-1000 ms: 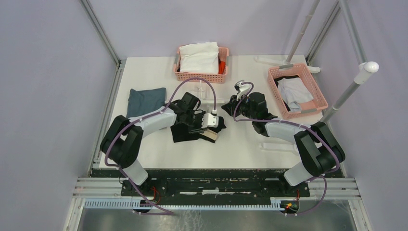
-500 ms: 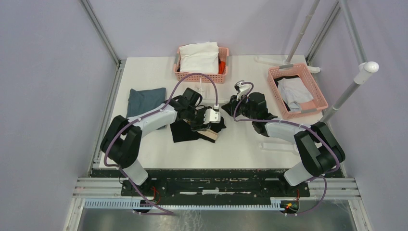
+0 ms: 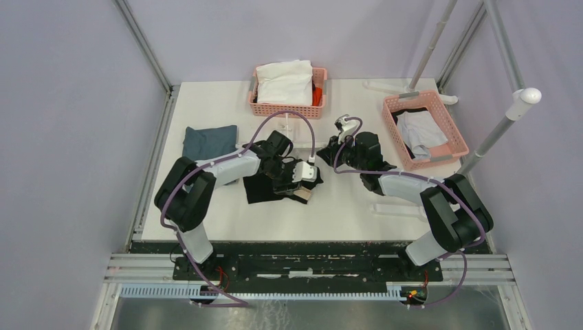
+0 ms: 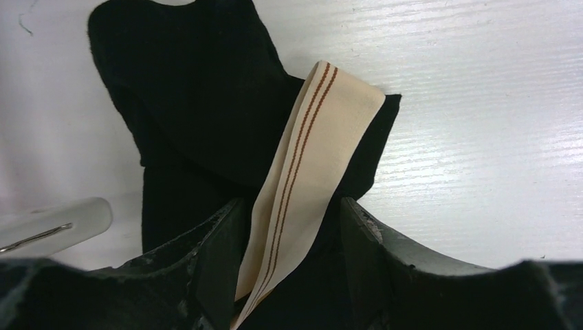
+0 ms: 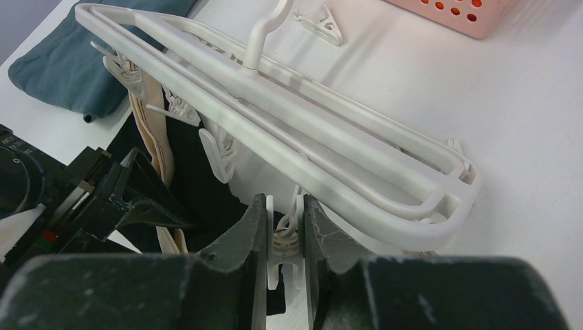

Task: Clip the underwear to the hanger
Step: Clamp the underwear onto the hanger.

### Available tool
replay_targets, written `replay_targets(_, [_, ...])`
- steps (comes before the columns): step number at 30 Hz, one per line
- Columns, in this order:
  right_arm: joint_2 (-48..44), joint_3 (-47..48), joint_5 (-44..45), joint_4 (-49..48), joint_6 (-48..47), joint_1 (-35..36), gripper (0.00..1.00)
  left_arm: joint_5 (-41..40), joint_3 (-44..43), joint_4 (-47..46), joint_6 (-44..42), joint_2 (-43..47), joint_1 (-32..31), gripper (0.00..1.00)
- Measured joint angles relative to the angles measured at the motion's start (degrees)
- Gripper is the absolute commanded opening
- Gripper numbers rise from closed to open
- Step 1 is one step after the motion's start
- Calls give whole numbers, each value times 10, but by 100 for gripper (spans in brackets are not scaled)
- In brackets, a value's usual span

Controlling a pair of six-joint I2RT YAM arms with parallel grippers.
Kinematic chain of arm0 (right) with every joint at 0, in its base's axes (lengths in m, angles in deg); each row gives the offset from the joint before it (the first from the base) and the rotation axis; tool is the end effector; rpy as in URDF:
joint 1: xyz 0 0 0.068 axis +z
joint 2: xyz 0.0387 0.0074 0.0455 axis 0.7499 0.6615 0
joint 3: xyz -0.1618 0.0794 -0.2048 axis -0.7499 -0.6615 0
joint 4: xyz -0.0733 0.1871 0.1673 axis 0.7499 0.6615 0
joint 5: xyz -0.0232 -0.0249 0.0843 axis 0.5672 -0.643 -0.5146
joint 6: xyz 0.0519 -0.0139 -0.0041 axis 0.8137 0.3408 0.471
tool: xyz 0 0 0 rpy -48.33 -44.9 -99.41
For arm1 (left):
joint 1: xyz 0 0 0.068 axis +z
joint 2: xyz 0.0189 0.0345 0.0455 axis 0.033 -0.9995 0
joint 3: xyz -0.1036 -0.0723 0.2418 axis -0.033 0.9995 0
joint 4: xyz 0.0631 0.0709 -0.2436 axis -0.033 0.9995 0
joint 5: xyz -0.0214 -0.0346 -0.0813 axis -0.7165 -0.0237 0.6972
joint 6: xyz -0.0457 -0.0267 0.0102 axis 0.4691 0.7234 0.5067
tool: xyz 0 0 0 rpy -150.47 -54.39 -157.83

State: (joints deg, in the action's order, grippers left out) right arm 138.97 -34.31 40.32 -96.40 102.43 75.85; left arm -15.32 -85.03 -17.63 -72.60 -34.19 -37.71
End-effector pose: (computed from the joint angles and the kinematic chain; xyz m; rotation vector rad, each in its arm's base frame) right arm 0.2810 0.1561 0.2002 -0.4302 1.8919 0.7507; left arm 0.2666 -0.2143 0.1743 1.9563 1.6900 -0.5767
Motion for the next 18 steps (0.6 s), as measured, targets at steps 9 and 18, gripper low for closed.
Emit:
replay_targets(9, [0, 0, 0, 0, 0, 0, 0, -14, 1, 8, 0, -3, -9, 5])
replay_targets(18, [0, 0, 0, 0, 0, 0, 0, -21, 6, 38, 3, 19, -26, 3])
